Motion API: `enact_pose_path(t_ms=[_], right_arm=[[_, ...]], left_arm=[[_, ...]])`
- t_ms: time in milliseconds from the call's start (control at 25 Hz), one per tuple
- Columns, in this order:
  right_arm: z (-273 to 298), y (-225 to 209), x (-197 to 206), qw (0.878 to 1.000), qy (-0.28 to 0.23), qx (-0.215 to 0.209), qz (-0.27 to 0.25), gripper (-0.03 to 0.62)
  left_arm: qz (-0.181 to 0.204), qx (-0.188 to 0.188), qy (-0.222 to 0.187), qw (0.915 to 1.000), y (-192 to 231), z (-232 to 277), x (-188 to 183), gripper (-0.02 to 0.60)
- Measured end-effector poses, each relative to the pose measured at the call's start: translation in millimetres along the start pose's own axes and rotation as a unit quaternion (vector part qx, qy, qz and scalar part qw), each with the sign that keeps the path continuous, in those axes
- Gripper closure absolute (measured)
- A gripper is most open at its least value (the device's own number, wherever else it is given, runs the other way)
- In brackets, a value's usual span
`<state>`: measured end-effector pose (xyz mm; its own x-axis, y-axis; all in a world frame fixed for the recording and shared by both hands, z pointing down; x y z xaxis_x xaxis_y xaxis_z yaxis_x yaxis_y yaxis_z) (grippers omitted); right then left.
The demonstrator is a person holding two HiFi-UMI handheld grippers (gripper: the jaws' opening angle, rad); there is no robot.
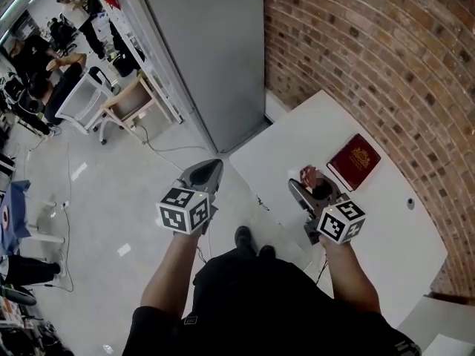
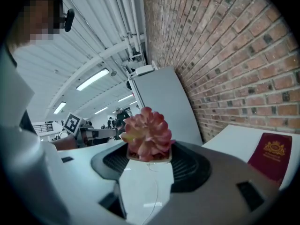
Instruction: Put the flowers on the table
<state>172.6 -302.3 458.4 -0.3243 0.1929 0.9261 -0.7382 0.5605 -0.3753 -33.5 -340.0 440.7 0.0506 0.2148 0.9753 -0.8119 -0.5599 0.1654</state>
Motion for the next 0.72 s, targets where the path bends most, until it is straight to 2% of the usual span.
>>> enact_pose_path(t_ms=[240, 520, 720], right_arm=[[41, -14, 6, 1.0, 0.02, 0.018, -0.014, 0.326], [94, -10, 15, 0.998, 0.034, 0.03, -0.036, 0.327], [114, -10, 23, 0.997, 0.053, 0.032, -0.052, 0.326]], left_arm=[[-0.006, 0.016, -0.003, 0.9999, 35, 28, -3, 0.571], [-0.012, 0.027, -0.006, 0.9996, 88, 40, -1, 0.571], [-0.02, 0.033, -0.003, 0.9992, 106, 51, 4, 0.571]])
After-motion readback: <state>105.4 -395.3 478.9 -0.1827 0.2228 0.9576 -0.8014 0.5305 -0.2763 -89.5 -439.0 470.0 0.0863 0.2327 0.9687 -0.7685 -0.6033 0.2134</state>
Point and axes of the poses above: the fingertips, and each gripper's own axes: z forward along the fingers, y to its left, x out of its underside, the point moved 1 cm from there along -z, backward along the fingers, and after that the axes turned 13 degrees about -y, right-handed, at the moved point
